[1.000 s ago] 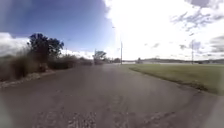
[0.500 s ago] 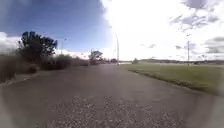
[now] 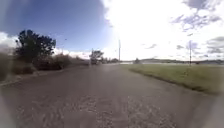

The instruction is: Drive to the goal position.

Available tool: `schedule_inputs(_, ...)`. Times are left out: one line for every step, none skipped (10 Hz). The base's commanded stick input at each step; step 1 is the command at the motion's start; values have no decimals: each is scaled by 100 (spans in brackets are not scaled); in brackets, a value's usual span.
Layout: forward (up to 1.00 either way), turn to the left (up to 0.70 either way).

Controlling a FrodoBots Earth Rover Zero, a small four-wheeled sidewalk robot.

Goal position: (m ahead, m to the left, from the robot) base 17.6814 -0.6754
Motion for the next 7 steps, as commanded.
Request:
schedule_inputs(100,0)
schedule_inputs(100,0)
schedule_inputs(100,0)
schedule_inputs(100,0)
schedule_inputs(100,0)
schedule_inputs(100,0)
schedule_inputs(100,0)
